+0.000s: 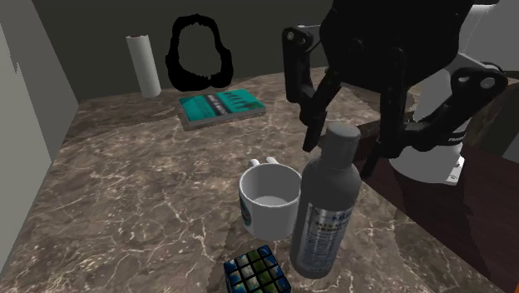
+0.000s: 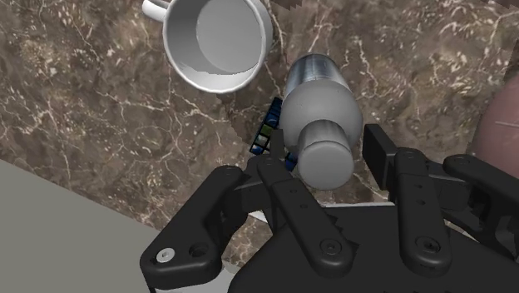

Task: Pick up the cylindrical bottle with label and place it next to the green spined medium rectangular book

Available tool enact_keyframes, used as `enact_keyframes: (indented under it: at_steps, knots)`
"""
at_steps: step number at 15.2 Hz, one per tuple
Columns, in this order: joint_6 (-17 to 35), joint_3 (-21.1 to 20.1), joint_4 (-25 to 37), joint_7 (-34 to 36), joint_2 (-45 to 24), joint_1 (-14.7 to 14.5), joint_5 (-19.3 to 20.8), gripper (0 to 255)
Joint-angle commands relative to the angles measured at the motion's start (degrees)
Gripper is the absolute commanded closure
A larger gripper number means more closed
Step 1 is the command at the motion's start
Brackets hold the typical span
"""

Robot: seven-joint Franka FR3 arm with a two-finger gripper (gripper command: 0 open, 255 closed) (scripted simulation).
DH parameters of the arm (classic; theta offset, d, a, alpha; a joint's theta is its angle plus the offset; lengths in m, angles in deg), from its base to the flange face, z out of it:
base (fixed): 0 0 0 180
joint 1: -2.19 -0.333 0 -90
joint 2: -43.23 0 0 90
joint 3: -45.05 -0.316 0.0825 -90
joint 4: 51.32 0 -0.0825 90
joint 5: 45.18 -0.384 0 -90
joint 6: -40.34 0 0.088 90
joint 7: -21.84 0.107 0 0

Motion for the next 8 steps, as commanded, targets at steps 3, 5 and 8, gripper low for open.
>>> enact_keyframes:
  at_steps: [3, 5, 8]
  knots:
    - [-3.0, 0.1, 2.0, -0.5, 1.1, 0.0, -0.3, 255]
    - [-4.6, 0.1, 3.1, -0.8, 1.5, 0.0, -0.4, 255]
    - [-6.9, 0.1, 5.0, -1.1, 2.0, 0.0, -0.6, 255]
